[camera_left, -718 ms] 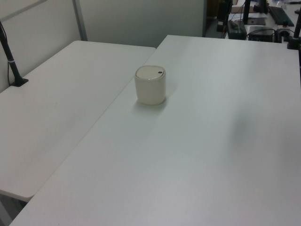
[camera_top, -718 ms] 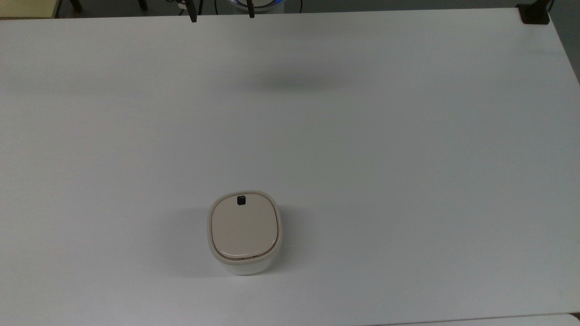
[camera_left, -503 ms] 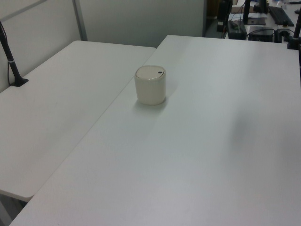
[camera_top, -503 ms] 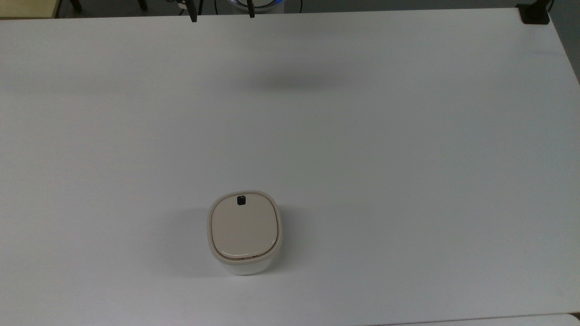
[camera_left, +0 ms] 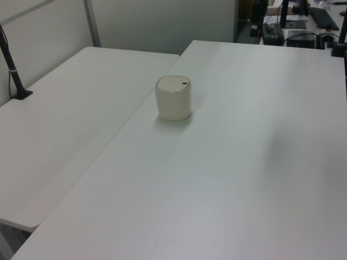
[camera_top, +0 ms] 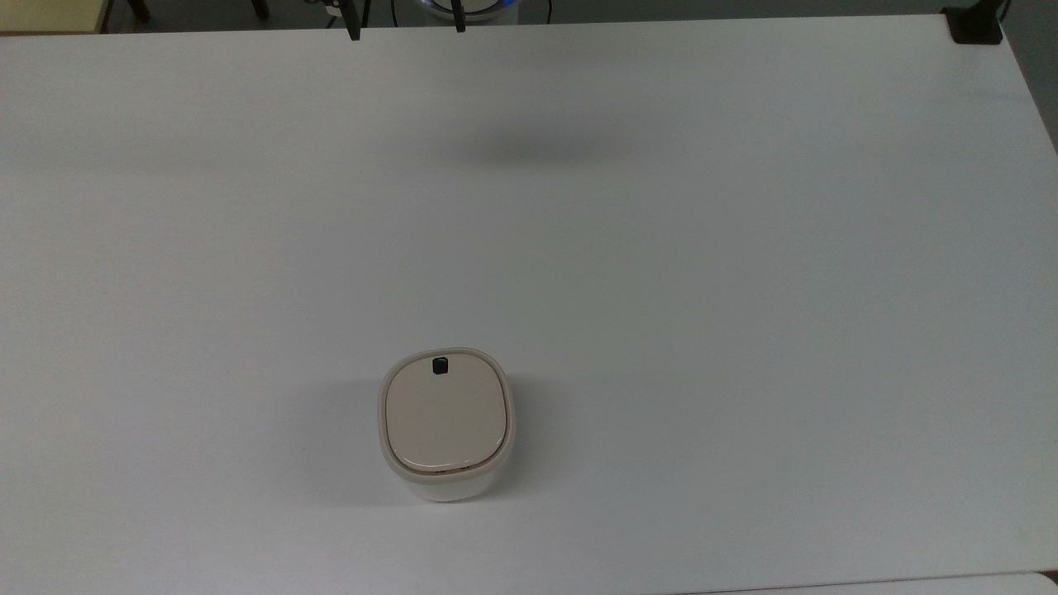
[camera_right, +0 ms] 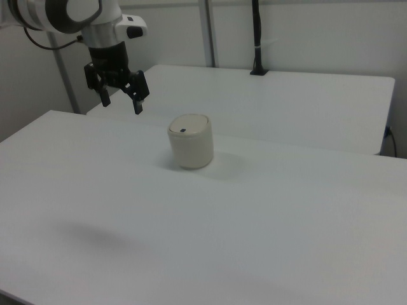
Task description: Open the trash bin
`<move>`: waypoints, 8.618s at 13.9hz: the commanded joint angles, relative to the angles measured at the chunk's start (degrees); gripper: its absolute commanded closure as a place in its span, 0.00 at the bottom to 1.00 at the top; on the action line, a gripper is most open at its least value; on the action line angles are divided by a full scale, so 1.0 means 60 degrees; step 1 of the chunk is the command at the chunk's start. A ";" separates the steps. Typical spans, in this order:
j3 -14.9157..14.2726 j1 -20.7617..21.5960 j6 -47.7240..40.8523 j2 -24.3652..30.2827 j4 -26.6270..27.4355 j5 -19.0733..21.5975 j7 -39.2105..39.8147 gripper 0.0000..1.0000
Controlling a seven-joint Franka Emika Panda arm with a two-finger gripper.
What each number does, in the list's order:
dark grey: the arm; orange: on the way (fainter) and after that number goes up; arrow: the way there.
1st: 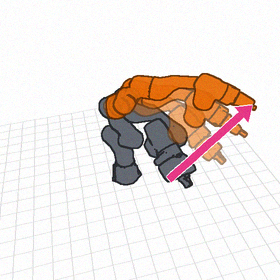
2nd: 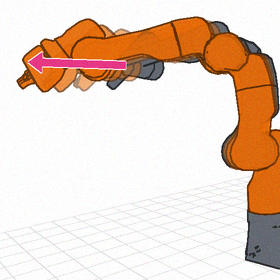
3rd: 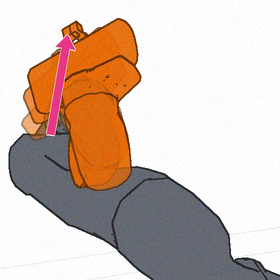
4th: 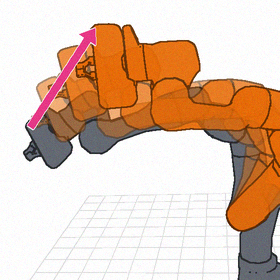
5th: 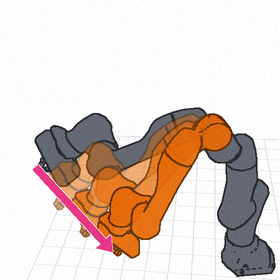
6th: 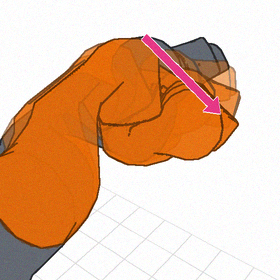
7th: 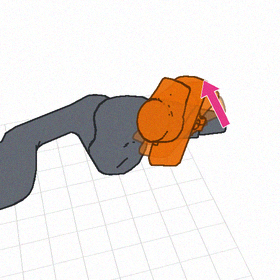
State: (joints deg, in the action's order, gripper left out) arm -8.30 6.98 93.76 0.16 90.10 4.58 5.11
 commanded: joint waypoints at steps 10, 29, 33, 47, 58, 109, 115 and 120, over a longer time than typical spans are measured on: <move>-0.0139 0.0156 -0.0392 0.0062 -0.0105 0.0204 0.0070 0.00; -0.0095 0.0097 0.2460 -0.0728 -0.0003 0.0643 -0.0465 1.00; 0.0021 0.0185 0.4377 -0.1458 0.0056 0.0732 -0.2199 1.00; 0.0036 0.0463 0.8939 -0.4127 0.0041 0.0382 -0.5379 1.00; -0.0008 0.0405 0.9232 -0.4596 0.0056 0.0103 -0.5657 1.00; 0.0168 0.0010 -0.0304 0.1029 0.1096 -0.0499 0.0098 0.00; 0.0989 -0.0855 -0.0216 0.0692 0.0730 -0.0572 0.0027 0.00; 0.1003 -0.0840 -0.0187 0.0663 0.0730 -0.0572 0.0012 0.00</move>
State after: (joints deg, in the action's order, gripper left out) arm -3.03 2.53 92.90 4.66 95.34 2.02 4.46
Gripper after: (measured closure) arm 0.000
